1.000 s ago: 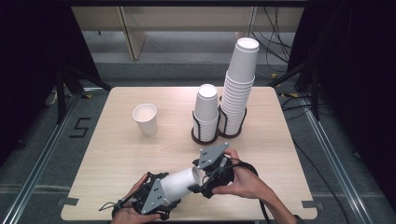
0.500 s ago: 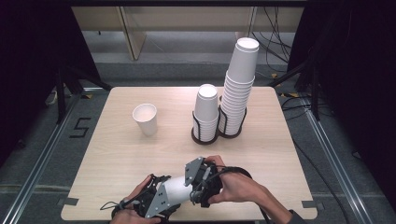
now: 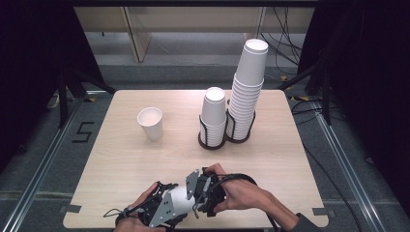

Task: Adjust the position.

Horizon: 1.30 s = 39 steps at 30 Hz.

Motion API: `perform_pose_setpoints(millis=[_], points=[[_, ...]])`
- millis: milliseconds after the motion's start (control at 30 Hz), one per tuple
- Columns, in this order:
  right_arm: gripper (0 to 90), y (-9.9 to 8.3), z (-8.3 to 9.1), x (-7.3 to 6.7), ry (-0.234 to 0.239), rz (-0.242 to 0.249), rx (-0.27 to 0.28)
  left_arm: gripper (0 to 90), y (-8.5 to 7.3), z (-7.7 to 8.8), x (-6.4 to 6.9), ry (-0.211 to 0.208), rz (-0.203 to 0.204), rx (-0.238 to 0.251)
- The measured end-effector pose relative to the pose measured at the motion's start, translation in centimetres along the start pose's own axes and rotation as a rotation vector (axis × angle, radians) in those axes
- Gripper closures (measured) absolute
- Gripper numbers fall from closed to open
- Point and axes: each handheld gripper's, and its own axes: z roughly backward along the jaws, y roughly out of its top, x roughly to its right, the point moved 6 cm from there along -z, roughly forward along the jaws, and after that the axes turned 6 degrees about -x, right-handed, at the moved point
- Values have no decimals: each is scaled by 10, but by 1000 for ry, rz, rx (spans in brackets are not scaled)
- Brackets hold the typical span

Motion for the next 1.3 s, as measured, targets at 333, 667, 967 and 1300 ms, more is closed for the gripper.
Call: perform_pose_setpoints(millis=[333, 667, 967, 1300], points=[[238, -6, 5, 4, 34, 54, 138, 61, 2, 4, -2, -74, 104, 210], [248, -15, 8, 4, 79, 13, 269, 111, 5, 13, -6, -122, 141, 274], [231, -17, 2, 0, 72, -29, 226, 126, 6, 11, -4, -122, 124, 217], [244, -6, -8, -5, -8, 117, 126, 122, 6, 11, -3, -146, 123, 197]])
